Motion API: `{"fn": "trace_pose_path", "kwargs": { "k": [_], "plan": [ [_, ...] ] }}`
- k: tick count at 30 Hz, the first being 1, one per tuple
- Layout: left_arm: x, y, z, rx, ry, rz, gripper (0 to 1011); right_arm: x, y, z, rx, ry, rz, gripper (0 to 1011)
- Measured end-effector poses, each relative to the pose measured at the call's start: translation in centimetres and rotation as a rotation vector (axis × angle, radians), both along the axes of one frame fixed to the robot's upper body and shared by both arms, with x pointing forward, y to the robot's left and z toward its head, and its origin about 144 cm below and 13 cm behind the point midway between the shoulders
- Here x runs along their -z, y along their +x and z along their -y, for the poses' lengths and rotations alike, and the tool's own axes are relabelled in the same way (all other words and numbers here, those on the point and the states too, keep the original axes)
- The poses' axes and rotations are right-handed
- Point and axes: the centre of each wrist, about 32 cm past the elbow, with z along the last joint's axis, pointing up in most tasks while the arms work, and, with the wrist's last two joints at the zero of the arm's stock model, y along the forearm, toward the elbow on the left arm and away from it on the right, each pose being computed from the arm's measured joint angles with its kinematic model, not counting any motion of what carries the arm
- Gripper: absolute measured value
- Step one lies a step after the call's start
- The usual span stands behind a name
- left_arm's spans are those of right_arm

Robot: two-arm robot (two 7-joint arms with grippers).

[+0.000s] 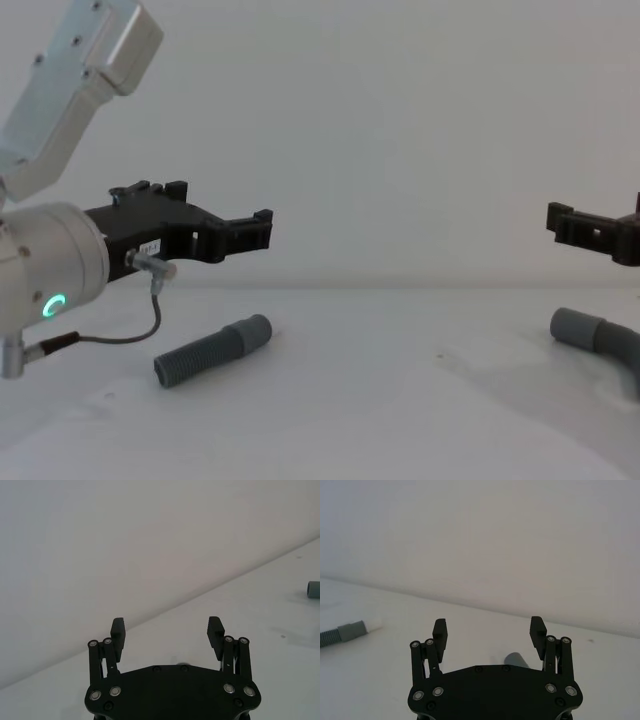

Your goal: Use both hands to pick up one end of the pipe from the table, align the ends, and insert them.

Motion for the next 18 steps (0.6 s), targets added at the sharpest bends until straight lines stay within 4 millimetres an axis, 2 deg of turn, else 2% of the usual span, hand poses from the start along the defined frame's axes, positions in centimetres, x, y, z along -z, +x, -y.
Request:
{"fn": "trace_pose_path", "kwargs": {
  "k": [18],
  "plan": [
    [-2.1,1.4,-0.4,0.053,0.037,-0.139,1001,-1.3,1.3,1.7,0.009,-0.046,-0.118,1010]
  ]
}}
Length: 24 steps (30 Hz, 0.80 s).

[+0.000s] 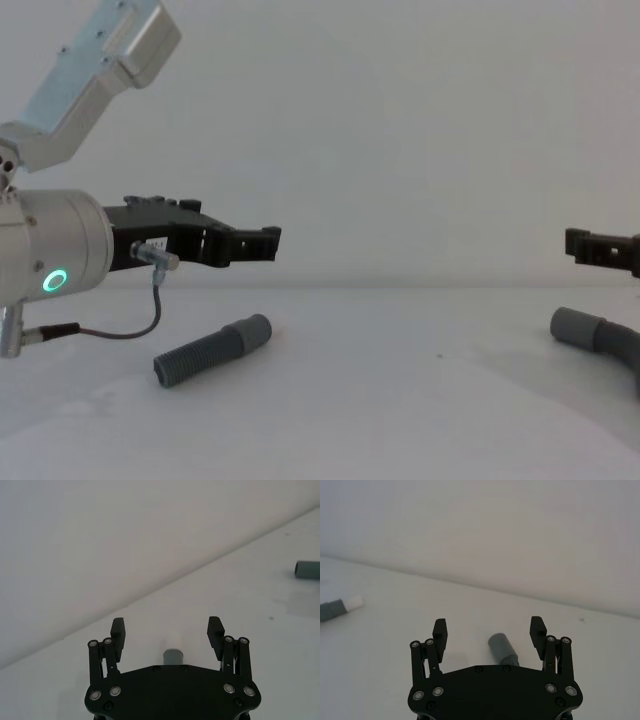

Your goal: Use both hands to pick up one end of the pipe from the table, align the ends, and insert them.

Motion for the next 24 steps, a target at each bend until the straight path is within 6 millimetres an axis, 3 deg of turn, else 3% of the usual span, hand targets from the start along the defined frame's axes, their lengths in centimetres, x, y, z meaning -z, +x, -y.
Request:
{"fn": "trace_pose_path", "kwargs": {
  "k": [24],
  "plan": [
    [0.6,0.0,-0.7,-0.022,0.056,-0.177,1001,0.8,0.9,0.2,0.018,0.066,-0.153,1010]
  ]
}}
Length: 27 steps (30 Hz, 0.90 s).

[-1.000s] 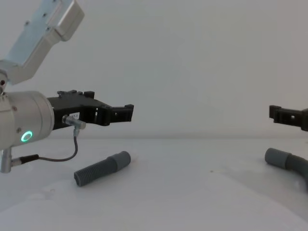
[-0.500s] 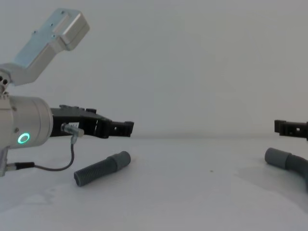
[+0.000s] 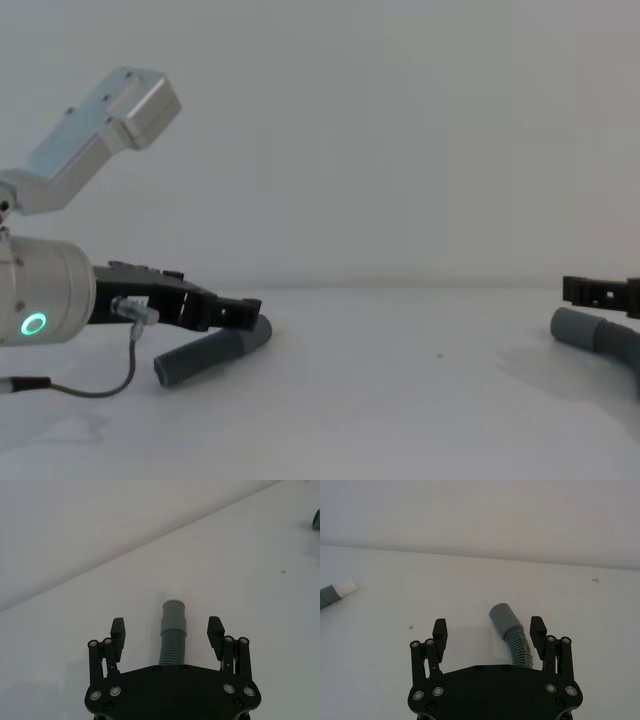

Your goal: Use both hands to pick up one end of the pipe from the table, align the ends, and insert them.

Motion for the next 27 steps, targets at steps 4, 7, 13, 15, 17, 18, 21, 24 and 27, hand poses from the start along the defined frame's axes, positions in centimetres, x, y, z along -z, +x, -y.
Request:
{"fn": "trace_pose_path", "kwargs": {
  "k": [4,7,13,15,17,18,21,24,27],
  "plan": [
    [0.3,0.0,-0.1,0.000,0.006,-0.017,1001,0.2,0.1,-0.1,0.006,0.011,-0.010,1010],
    [0.5,0.0,-0.2,0.004,0.009,-0.027,1001,0.4,0.1,-0.1,0.011,0.017,-0.014,1010],
    [0.9,0.1,-0.3,0.015,0.014,-0.044,1001,0.6,0.1,-0.2,0.021,0.026,-0.022,1010],
    [1.0,0.2,-0.4,0.022,0.015,-0.050,1001,0.6,0.1,-0.2,0.025,0.028,-0.024,1010],
    [1.1,0.3,-0.4,0.028,0.016,-0.055,1001,0.6,0.1,-0.2,0.027,0.029,-0.026,1010],
    [1.1,0.4,-0.5,0.033,0.018,-0.061,1002,0.6,0.1,-0.2,0.029,0.030,-0.027,1010],
    [1.2,0.7,-0.6,0.047,0.020,-0.074,1001,0.7,0.1,-0.2,0.031,0.030,-0.031,1010],
    [1.3,0.9,-0.8,0.055,0.025,-0.084,1001,0.7,0.0,-0.2,0.034,0.030,-0.032,1010],
    [1.3,1.3,-0.9,0.063,0.031,-0.096,1001,0.8,0.0,-0.2,0.037,0.030,-0.035,1010]
  ]
}}
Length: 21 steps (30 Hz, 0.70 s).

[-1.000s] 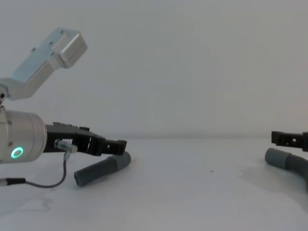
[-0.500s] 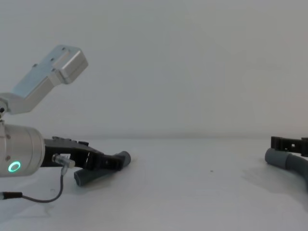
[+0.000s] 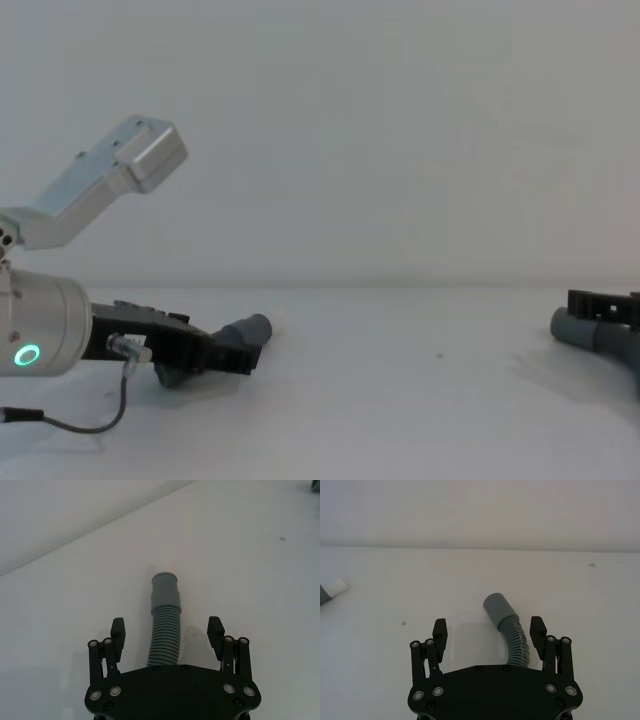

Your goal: Use both hands to pick up one end of the pipe from the table, align the ends, and insert them.

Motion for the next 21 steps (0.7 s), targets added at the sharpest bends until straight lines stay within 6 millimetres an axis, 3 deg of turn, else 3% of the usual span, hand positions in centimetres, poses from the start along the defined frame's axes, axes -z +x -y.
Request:
{"fn": "trace_pose_path", "kwargs": {
  "k": [21],
  "plan": [
    [-0.4,2.6,-0.3,0.015,0.042,-0.014,1001,0.0,0.5,0.4,0.028,-0.049,-0.033,1010]
  ]
}}
